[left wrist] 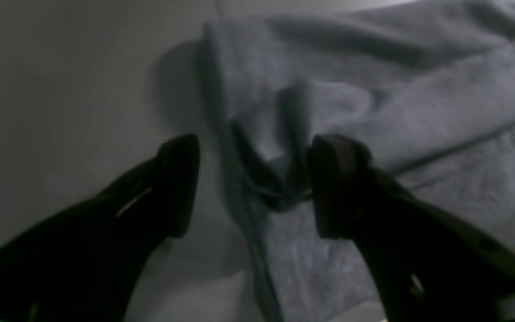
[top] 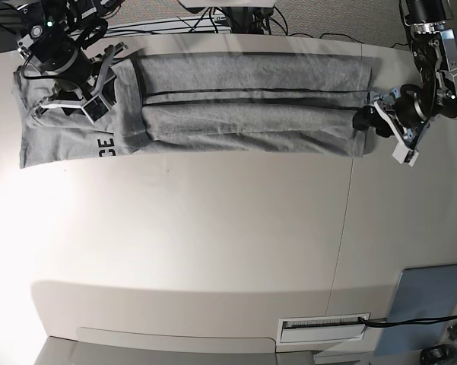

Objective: Fold the T-shirt properly

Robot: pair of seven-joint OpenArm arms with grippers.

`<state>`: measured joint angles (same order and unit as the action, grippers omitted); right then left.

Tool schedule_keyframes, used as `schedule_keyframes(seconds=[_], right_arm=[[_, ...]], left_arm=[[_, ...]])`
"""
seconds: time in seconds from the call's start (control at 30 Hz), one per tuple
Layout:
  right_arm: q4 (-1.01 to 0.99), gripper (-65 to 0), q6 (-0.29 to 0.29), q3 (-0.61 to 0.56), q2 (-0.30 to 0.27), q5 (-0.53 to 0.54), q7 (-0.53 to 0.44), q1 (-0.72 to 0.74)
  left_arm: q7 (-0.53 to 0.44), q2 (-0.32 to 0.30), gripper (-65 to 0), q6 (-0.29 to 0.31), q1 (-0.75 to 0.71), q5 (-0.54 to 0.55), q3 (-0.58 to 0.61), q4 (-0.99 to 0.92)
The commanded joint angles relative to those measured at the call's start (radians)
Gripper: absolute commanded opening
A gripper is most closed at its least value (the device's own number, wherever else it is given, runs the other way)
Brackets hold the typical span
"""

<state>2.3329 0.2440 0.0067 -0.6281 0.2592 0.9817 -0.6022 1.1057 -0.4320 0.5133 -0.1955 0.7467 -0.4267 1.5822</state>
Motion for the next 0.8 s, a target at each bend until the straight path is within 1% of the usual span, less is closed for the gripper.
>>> schedule_keyframes(seconds=[0.0, 0.13, 0.37, 0.43, 0.47, 0.5, 0.57, 0.67, 0.73, 0.77], right_arm=[[0.017, -43.8, -0.006, 0.008, -0.012, -0.006, -0.019, 0.008], [0.017, -43.8, -0.009, 0.008, -0.012, -0.011, -0.024, 0.014], [0.016, -43.8, -0.01, 0.008, -0.012, -0.034, -0.024, 0.02], [0.016, -43.8, -0.01, 0.008, -0.012, -0.045, -0.024, 0.021], [0.016, -43.8, -0.01, 0.008, -0.012, -0.051, -0.025, 0.021], [0.016, -43.8, -0.01, 0.008, -0.012, -0.051, -0.026, 0.021], [0.016, -43.8, -0.01, 0.008, -0.012, -0.051, -0.027, 0.021], [0.016, -43.8, -0.011, 0.008, -0.012, -0.051, -0.027, 0.021], [0.016, -43.8, -0.018, 0.008, -0.012, -0.051, -0.029, 0.021], [0.016, -43.8, -0.023, 0.008, -0.012, -0.054, -0.03, 0.021]], left_arm=[[-0.005, -0.016, -25.3, 0.0, 0.006, 0.028, -0.006, -0.012], [0.054, -0.017, -25.3, 0.026, 0.007, 0.138, -0.006, -0.094], [0.133, -0.017, -25.5, 0.032, 0.007, 0.257, -0.006, -0.199], [0.171, -0.017, -25.7, 0.055, 0.007, 0.306, -0.006, -0.233], [0.187, -0.017, -27.2, 0.063, 0.007, 0.335, -0.006, -0.247], [0.189, -0.017, -29.7, 0.064, 0.007, 0.362, -0.006, -0.26], [0.18, -0.017, -38.3, 0.065, 0.008, 0.401, -0.006, -0.281], [0.159, -0.017, -54.8, 0.066, 0.007, 0.405, -0.006, -0.292], [0.158, -0.017, -65.0, 0.077, 0.011, 0.383, -0.006, -0.292], [0.158, -0.018, -65.0, 0.076, 0.013, 0.37, -0.006, -0.291]])
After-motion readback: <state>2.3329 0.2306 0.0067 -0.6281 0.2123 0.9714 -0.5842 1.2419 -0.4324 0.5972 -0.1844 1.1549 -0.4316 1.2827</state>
